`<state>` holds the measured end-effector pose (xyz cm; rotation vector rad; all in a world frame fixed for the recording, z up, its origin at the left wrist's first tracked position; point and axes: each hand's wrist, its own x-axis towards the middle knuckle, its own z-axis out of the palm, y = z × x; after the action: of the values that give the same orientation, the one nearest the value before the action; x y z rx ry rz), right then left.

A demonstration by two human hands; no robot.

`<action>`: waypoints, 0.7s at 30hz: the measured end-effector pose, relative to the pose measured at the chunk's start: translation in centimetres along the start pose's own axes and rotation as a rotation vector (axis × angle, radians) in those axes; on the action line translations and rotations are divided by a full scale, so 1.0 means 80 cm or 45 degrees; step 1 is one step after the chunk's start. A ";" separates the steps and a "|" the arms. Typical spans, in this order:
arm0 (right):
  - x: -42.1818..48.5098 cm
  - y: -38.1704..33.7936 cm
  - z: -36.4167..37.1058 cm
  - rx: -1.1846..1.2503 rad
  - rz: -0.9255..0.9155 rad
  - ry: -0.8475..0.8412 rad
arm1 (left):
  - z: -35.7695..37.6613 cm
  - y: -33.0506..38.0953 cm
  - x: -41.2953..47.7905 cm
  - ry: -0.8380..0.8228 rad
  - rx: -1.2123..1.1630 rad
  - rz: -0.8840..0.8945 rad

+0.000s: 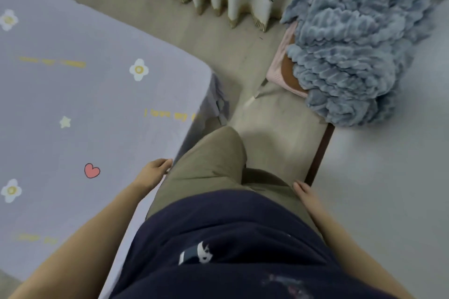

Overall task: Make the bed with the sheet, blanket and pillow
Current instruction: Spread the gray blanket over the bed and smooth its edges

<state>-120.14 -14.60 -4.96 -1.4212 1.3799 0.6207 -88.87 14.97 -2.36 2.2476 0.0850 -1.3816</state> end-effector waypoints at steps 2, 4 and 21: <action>0.016 -0.037 -0.013 0.013 -0.092 -0.013 | -0.003 -0.004 0.001 -0.003 0.010 -0.091; 0.034 -0.077 -0.028 0.010 -0.170 -0.022 | -0.005 -0.004 0.007 -0.036 0.012 -0.162; 0.099 -0.170 -0.253 0.303 0.156 0.320 | 0.028 0.484 0.168 -0.166 0.378 0.393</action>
<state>-111.33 -38.27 -0.70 -1.2603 1.6886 0.3478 -72.45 -22.56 0.02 2.2717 -0.5210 -1.4372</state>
